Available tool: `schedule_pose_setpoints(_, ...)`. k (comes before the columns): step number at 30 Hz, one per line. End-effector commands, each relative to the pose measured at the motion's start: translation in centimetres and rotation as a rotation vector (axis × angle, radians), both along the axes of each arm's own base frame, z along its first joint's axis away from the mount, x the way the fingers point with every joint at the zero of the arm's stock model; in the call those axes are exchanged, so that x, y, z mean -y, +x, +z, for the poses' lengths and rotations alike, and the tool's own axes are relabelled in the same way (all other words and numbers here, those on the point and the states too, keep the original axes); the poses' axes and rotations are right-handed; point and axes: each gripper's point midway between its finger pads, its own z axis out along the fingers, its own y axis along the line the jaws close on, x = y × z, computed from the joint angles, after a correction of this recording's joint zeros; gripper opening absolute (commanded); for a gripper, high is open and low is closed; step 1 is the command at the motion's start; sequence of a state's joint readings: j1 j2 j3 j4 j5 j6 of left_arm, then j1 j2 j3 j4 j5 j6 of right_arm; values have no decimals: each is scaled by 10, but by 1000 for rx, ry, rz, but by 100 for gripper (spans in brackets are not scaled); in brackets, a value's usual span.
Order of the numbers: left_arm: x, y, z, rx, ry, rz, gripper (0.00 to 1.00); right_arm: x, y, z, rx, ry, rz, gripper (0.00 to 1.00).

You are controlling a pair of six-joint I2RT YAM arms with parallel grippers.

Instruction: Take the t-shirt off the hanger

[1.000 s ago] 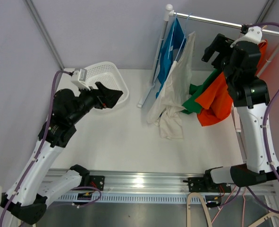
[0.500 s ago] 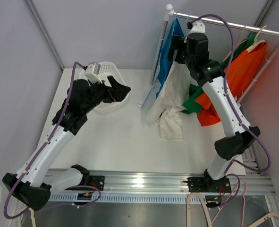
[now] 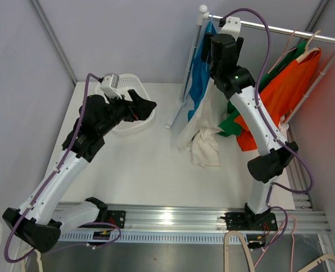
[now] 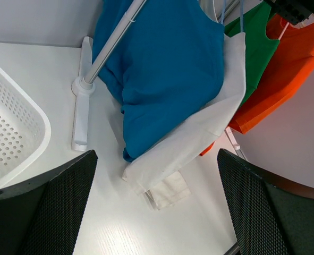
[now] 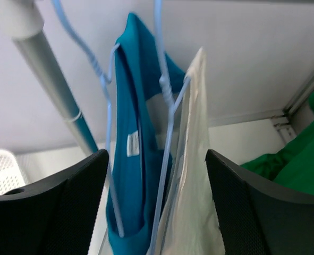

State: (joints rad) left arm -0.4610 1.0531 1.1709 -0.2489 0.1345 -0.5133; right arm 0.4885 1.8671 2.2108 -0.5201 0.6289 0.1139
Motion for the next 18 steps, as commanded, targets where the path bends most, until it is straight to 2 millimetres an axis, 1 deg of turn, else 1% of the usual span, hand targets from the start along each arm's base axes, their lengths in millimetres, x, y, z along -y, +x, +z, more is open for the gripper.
schedule_pose_setpoints(1,2,-4,22,81,-12,-18,100,17,5,35,113,-10,-105,77)
schedule_pose_setpoints(4,2,-2,20,83,-10,-10,99,17,14,33,110,-39,-132,76)
schedule_pose_setpoints(5,1,-1,20,83,-10,-9,99,19,13,44,131,-29,-140,77)
schedule_pose_setpoints(6,2,-1,20,82,-10,-12,99,16,17,38,121,-36,-140,77)
schedule_pose_setpoints(8,3,0,17,75,-5,-13,99,13,17,36,116,-26,-127,77)
schedule_pose_setpoints(10,3,1,15,76,-3,-12,100,15,13,44,144,-7,-122,76)
schedule_pose_setpoints(12,3,1,13,74,-1,-12,99,18,14,42,147,-14,-132,68)
schedule_pose_setpoints(13,3,2,13,75,1,-12,99,18,18,37,141,-20,-138,65)
schedule_pose_setpoints(14,4,3,11,67,3,-14,99,21,21,36,136,-27,-147,64)
schedule_pose_setpoints(15,4,2,13,72,2,-15,99,24,22,40,140,-31,-156,65)
schedule_pose_setpoints(16,4,3,11,67,3,-14,100,22,29,31,125,-46,-160,65)
schedule_pose_setpoints(18,4,4,10,67,5,-11,100,24,35,30,134,-40,-172,65)
